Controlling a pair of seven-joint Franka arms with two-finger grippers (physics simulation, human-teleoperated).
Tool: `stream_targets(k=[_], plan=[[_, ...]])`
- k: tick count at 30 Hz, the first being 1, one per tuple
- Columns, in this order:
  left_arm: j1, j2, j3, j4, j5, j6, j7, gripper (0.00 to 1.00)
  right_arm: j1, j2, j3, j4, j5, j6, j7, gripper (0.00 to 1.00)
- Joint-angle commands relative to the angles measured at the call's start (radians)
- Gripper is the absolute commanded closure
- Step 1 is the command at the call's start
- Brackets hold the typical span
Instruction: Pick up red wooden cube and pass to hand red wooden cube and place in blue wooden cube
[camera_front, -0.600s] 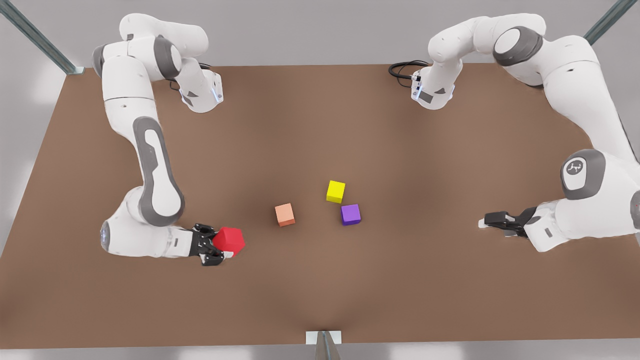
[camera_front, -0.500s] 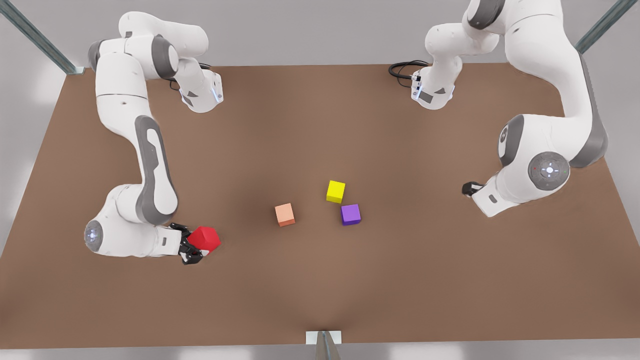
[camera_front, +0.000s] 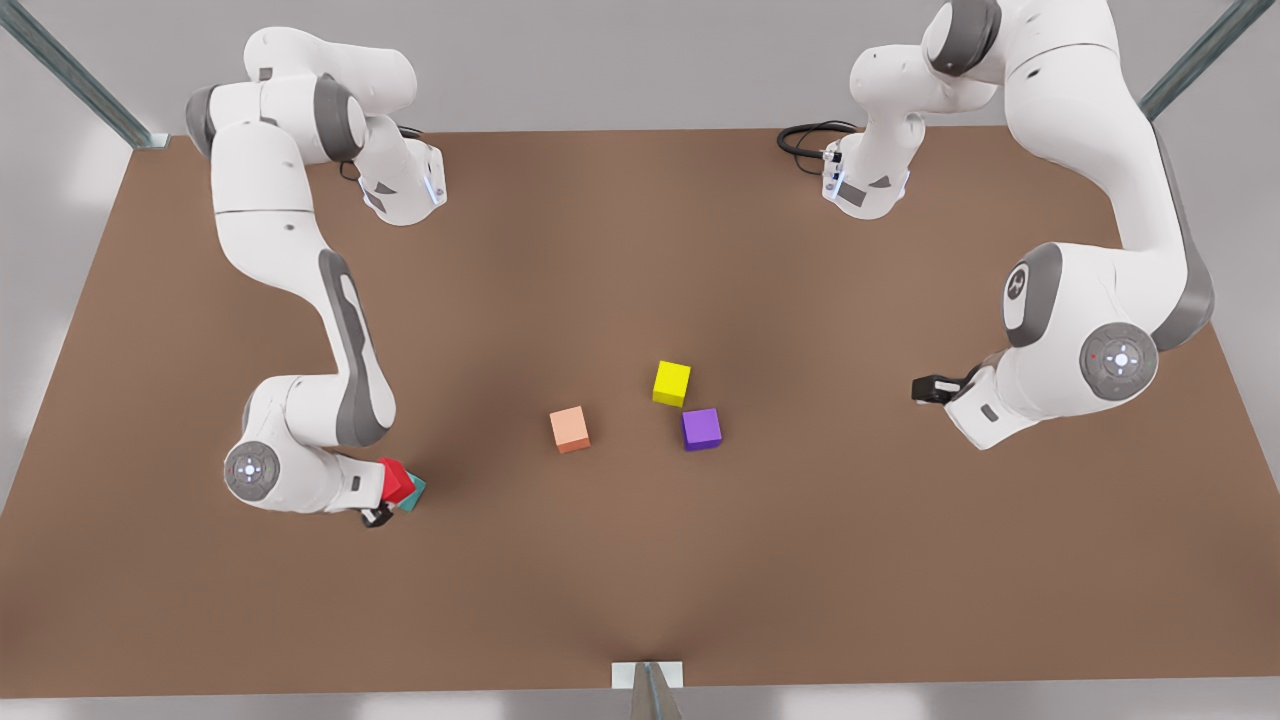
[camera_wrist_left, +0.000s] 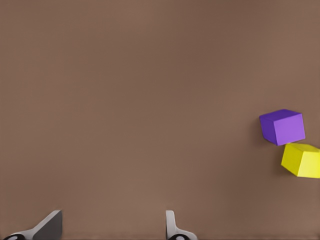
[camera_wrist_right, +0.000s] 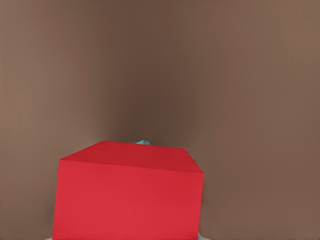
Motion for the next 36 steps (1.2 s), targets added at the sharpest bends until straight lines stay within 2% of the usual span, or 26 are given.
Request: stream_targets(k=[1,7,8,9,10,21,24,25,27,28,29,31,32,36], plan=[[0.002,-0.001,0.000,0.001,-0.001,-0.018,-0.023,0.00,0.000,-0.002,0.000,-0.017,-0.015,0.085,0.054,0.40],[0.003,0.010,0.000,0.001,0.001,-0.017,-0.023,0.00,0.003,-0.002,-0.002,-0.034,-0.016,0.105,0.054,0.39],[0.002,0.010,0.000,0.001,-0.001,-0.021,-0.024,0.00,0.003,-0.002,-0.002,-0.035,-0.019,0.105,0.054,0.36],[0.005,0.010,0.000,0.001,-0.001,-0.026,-0.024,0.00,0.001,-0.002,0.000,-0.042,-0.025,0.107,0.056,0.26],[0.023,0.008,0.001,0.001,-0.004,-0.028,-0.024,0.00,0.001,-0.008,-0.002,-0.058,-0.027,0.121,0.054,0.00],[0.018,0.008,0.000,0.001,-0.004,-0.038,-0.026,0.00,-0.014,-0.060,0.003,-0.071,-0.010,0.108,0.053,0.00],[0.018,0.008,0.000,0.001,-0.004,-0.038,-0.026,0.00,-0.034,-0.120,0.001,-0.065,0.016,-0.011,0.057,0.00],[0.018,0.008,0.000,0.001,-0.004,-0.038,-0.026,0.00,-0.037,-0.178,0.000,-0.058,0.016,-0.114,0.131,0.00],[0.018,0.008,0.000,0.001,-0.004,-0.038,-0.024,0.00,-0.039,-0.217,-0.034,-0.019,0.013,-0.299,0.629,0.00],[0.018,0.008,0.000,0.001,-0.004,-0.038,-0.026,0.00,-0.048,-0.217,-0.055,-0.015,0.011,-0.372,0.939,0.00],[0.018,0.008,0.000,0.001,-0.004,-0.038,-0.026,0.00,-0.040,-0.218,-0.078,-0.008,-0.015,-0.389,1.397,0.00],[0.017,0.008,0.000,0.001,-0.004,-0.038,-0.024,0.00,-0.005,-0.175,-0.069,0.090,-0.114,-0.387,2.107,0.00],[0.017,0.008,0.000,0.001,-0.004,-0.038,-0.026,0.00,0.003,-0.184,-0.069,0.109,-0.114,-0.393,2.188,0.00],[0.017,0.008,0.000,0.001,-0.004,-0.038,-0.026,0.00,0.004,-0.385,-0.078,0.101,-0.121,-0.542,2.210,0.00]])
